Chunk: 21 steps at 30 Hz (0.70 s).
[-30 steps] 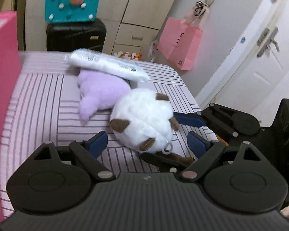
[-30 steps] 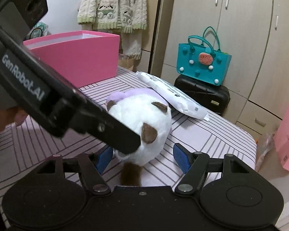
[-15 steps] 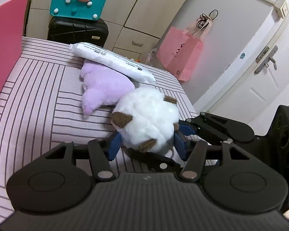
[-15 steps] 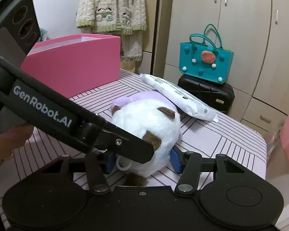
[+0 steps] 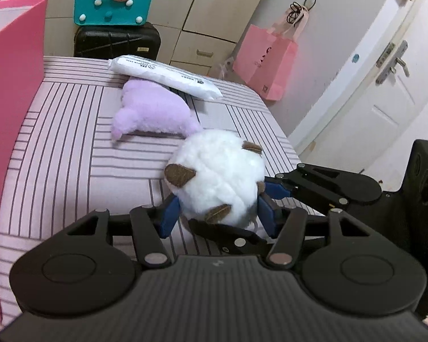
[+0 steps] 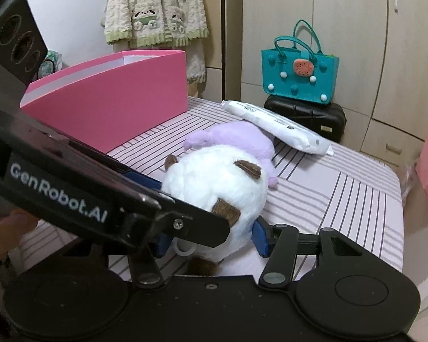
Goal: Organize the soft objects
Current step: 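Lift the panda plush with both grippers and carry it over the box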
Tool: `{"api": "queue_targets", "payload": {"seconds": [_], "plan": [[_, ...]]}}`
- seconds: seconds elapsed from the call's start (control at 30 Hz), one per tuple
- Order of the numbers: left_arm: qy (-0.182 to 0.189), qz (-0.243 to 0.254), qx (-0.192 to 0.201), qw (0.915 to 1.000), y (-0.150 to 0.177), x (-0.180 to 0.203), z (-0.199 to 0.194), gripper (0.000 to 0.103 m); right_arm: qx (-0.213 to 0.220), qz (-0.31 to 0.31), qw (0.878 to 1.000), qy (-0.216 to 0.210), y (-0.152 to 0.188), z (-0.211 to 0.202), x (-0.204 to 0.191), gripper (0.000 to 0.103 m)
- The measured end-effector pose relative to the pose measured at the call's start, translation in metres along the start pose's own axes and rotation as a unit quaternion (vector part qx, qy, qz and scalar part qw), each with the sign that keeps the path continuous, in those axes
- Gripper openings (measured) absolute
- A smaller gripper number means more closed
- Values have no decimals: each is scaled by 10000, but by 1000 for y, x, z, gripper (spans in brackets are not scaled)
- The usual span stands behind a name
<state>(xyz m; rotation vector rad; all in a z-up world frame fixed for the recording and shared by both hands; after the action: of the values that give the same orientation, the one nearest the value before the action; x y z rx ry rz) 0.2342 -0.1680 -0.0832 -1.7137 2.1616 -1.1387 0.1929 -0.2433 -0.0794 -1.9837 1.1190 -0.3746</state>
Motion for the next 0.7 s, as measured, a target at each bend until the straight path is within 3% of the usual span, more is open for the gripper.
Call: {"api": "queue_targets", "payload": {"seconds": [0.3,0.7], "plan": [[193,175,-260,9993,9,2,-30,57,-207,165,9996,75,-3,-18,-25,61],[403,497,-131,9979,8,-4,-104,57,-82,-150,9999,-3,-30,-52,-75,62]]}}
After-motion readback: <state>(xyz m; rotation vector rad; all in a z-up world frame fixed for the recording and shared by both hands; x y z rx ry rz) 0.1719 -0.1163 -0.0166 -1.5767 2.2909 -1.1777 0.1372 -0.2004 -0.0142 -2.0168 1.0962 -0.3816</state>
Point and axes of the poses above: each gripper's, at about its wrist camera, not at the fingertips, and z roughly the way its jaws point, x to its right, y to its underside, the point moved 6 cm from there along z, roughly the way its jaws point, and after that the axes turned 7 degrees about -y, right-handed, at the moved point
